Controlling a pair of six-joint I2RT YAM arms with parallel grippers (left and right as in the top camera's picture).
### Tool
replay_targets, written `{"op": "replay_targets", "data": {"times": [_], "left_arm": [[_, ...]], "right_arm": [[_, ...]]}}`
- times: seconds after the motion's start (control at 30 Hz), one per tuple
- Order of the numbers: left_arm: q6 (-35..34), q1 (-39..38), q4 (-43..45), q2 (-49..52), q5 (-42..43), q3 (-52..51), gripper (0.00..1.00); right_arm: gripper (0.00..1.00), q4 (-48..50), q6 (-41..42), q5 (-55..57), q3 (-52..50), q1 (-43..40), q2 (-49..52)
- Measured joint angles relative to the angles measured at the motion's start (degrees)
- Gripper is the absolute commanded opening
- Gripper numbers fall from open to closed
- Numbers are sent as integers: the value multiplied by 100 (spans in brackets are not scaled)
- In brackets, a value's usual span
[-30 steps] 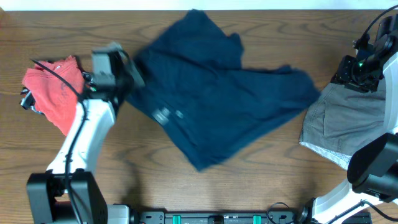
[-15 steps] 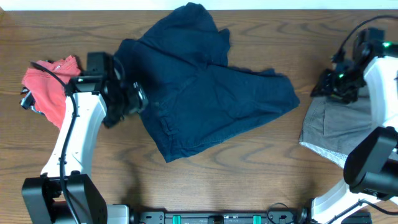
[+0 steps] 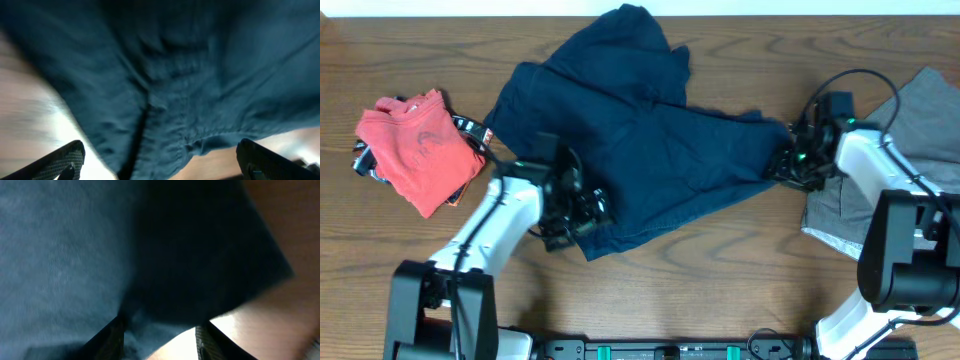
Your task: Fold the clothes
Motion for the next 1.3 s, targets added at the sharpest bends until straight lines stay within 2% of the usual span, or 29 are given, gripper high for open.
{"op": "replay_targets", "data": {"times": [0.13,0.17,0.23,0.3,0.4,0.5,0.63,0.67,0.9,1.03,1.17,1.3], "left_arm": [[-129,-424,170,7,72,-170,98],[-146,-505,199,7,92,-170,98],[-181,-625,249,7,118,-170,99],[-262,-695,251,7,129,-170,89],[-339,-758,251,7,138,-170,62],[-352,-785,251,7,133,-170,43],[-387,-798,249,7,136,-170,11],[-402,-804,247,7,133,-170,6],[-380,-745,-317,7,-223,-170,6],[-352,-284,-752,7,-544,-170,6],[-155,474,-968,-48,-555,-170,6],[31,1388,-1045,-295,-601,-168,6]], "right_arm": [[41,817,411,92,-302,173,-17],[36,979,496,138,-341,216,-28],[15,1145,636,192,-376,254,-28],[1,1252,765,302,-396,280,-28],[1,1292,885,398,-396,271,-28],[1,1235,929,426,-382,216,-28],[1,649,931,498,-227,109,-33],[1,365,931,516,-162,87,-52],[1,-2249,752,546,85,68,-715],[1,-3405,529,586,94,70,-1193],[1,-4015,466,654,94,98,-1521],[10,-4054,439,780,94,157,-1853]]}}
